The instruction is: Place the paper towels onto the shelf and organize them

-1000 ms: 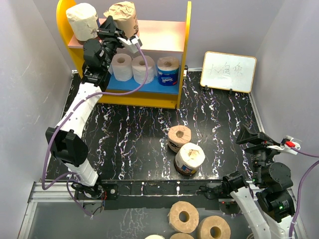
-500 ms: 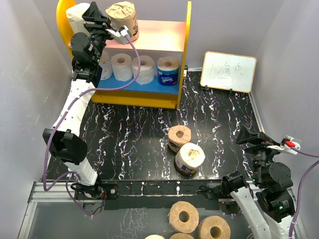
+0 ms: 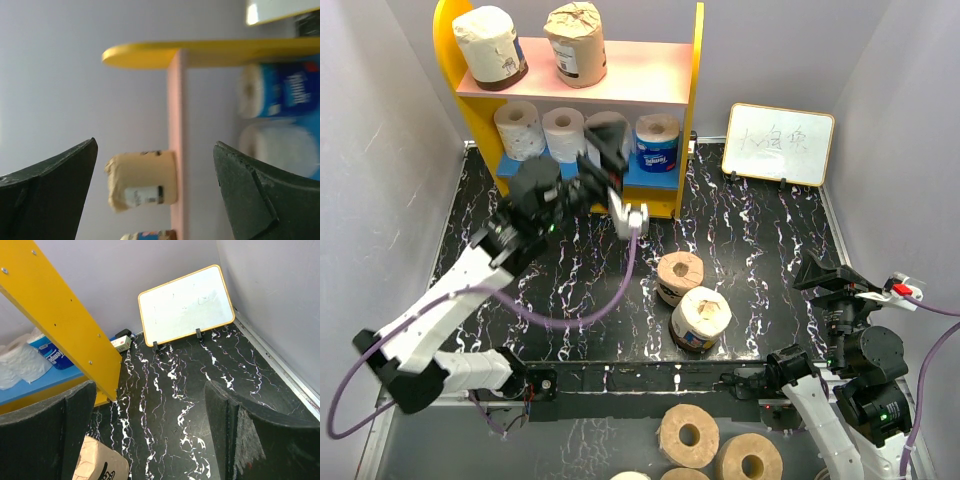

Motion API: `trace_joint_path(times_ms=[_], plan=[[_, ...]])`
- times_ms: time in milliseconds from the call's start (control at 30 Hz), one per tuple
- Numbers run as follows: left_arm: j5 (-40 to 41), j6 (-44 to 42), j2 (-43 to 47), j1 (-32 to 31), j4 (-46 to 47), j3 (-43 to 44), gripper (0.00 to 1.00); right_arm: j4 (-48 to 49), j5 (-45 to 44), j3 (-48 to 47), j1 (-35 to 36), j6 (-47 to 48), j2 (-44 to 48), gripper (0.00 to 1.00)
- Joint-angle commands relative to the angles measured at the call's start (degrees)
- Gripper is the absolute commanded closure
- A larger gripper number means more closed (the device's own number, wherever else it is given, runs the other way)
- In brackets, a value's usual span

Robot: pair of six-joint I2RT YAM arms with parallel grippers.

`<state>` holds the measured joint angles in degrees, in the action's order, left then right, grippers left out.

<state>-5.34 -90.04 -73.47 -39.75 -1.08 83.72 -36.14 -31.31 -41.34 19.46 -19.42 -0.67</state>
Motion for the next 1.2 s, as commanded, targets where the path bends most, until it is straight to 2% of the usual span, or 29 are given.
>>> trace_joint_path(times_ms=[0, 67, 233, 433, 567, 700, 833, 1167], plan=[[-5.33, -0.57, 9.08, -6.25, -17.41, -12.40, 0.01, 1.63, -0.77, -0.58, 0.31, 0.25, 0.85, 0.12], [-7.00, 0.75, 12.05, -8.08, -17.60, -20.75, 0.01, 1.29, -1.14, -0.73, 0.31, 0.00, 0.91, 0.12], [-7.95, -0.69, 16.60, -9.77, -5.03, -37.18, 0.01, 0.90, -1.64, -0.93, 0.31, -0.34, 0.93, 0.12], [-10.16, 1.56, 15.90, -11.55, 4.63, -44.15, 0.02, 0.71, -2.01, -1.02, 0.31, -0.58, 0.93, 0.12], [-12.48, 0.88, 15.35, -12.44, 15.54, -51.38, 0.02, 0.21, -2.43, -1.34, 0.27, -1.03, 0.93, 0.12], [-15.82, 1.41, 13.04, -13.15, 24.04, -54.98, 0.01, -0.16, -2.73, -1.50, 0.30, -1.32, 0.93, 0.12], [-18.81, 0.03, 10.54, -13.33, 28.64, -57.96, 0.01, -0.20, -2.64, -1.54, 0.31, -1.24, 0.93, 0.12], [-21.27, -8.59, 1.72, -13.53, 30.88, -58.38, 0.07, -0.17, -2.11, -1.55, 0.31, -1.05, 0.93, 0.12]])
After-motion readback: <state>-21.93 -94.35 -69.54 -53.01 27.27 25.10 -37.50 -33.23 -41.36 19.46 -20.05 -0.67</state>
